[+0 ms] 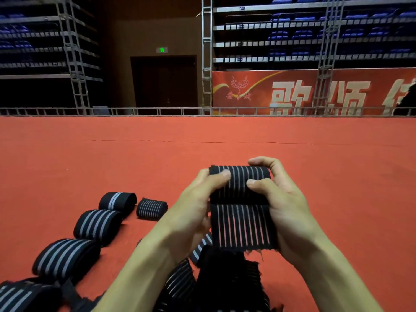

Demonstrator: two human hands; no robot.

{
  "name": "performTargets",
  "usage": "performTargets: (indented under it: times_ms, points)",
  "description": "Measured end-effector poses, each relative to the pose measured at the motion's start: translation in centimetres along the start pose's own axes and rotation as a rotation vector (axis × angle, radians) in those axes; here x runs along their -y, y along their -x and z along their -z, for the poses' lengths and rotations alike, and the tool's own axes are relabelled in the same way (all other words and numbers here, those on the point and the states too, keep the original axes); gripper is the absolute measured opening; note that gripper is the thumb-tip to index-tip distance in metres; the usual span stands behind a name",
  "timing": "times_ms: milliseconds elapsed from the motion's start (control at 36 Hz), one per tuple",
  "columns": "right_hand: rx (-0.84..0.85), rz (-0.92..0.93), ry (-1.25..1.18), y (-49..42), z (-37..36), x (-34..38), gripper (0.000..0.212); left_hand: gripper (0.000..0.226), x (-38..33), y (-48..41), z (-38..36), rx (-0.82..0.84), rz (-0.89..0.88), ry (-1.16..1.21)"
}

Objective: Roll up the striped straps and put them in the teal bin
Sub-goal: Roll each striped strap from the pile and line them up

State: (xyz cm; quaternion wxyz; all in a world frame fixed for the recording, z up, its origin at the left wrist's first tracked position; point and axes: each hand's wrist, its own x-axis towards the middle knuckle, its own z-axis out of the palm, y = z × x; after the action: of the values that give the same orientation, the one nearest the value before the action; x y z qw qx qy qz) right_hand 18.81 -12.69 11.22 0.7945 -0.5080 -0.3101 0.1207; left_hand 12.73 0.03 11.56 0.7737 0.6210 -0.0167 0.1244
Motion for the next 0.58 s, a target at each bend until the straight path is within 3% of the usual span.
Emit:
performTargets:
  times_ms: [83, 194, 278, 389, 500, 583]
  points:
    - [0.004, 0.008, 0.05, 0.0, -0.1, -0.1, 0.032, 0.053, 0.1, 0.0, -0.2, -0.023, 0.056, -0.058]
    - [0.043, -0.005, 0.037, 0.0, -0.1, -0.2, 0.036, 0.023, -0.1, 0.0, -0.2, -0.054, -0.028, -0.054]
    - [0.046, -0.04, -0.008, 0.0, -0.2, -0.1, 0.031, 0.013, -0.5, 0.0, 0.1, -0.057, -0.054, 0.001]
    - [0.011, -0.069, -0.028, -0.1, -0.1, -0.2, 0.012, 0.02, -0.6, -0.1, 0.8, -0.048, -0.117, 0.022]
    - [-0.044, -0.04, -0.009, 0.0, -0.1, -0.7, 0.013, 0.03, -0.6, 0.2, 1.1, -0.046, -0.141, -0.035]
    - [-0.055, -0.027, -0.042, -0.2, -0.1, -0.9, 0.012, 0.024, -0.6, 0.2, 1.3, -0.052, -0.122, -0.082]
